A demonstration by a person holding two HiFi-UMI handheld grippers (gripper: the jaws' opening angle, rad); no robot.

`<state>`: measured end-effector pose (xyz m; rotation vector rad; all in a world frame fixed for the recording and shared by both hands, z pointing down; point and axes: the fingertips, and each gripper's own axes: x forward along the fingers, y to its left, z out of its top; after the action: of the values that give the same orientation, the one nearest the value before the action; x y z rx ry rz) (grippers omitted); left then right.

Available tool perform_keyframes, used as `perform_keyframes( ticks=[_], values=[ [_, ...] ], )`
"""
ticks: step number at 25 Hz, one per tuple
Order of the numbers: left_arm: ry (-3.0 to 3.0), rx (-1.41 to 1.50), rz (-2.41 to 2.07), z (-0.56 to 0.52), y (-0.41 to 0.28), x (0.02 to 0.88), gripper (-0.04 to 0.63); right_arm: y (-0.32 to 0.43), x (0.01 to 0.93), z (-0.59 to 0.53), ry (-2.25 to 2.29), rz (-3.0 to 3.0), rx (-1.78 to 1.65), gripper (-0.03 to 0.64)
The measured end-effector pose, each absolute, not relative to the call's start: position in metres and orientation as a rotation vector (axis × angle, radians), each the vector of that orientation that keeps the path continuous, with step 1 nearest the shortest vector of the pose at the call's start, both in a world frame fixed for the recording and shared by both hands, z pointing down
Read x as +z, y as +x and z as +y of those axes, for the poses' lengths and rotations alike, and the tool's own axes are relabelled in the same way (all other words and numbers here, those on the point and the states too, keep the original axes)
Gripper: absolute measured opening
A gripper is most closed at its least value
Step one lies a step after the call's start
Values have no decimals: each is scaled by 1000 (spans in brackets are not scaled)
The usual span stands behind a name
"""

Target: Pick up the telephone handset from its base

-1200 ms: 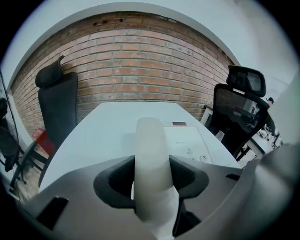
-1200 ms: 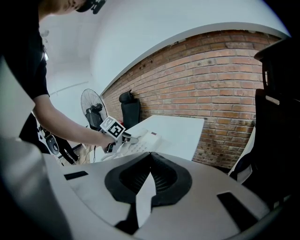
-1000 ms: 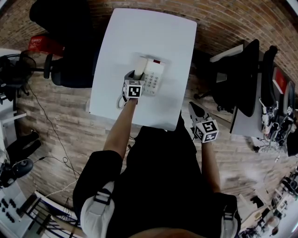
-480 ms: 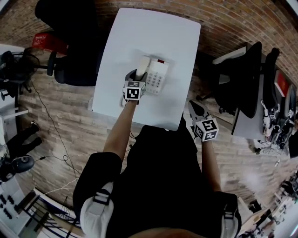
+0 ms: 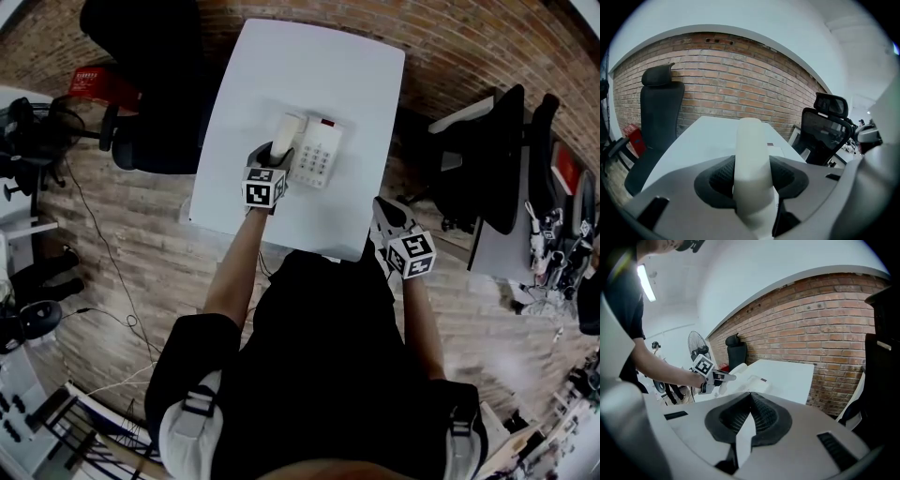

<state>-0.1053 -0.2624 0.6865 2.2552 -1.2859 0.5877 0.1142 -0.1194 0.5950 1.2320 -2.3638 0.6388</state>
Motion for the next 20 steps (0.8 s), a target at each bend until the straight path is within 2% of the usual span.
perform_keyframes(
  ticks=[20],
  values=[
    [2283,444,-1255,-204,-139,638,221,83,586,-109,1219,-2421,580,-3]
  ],
)
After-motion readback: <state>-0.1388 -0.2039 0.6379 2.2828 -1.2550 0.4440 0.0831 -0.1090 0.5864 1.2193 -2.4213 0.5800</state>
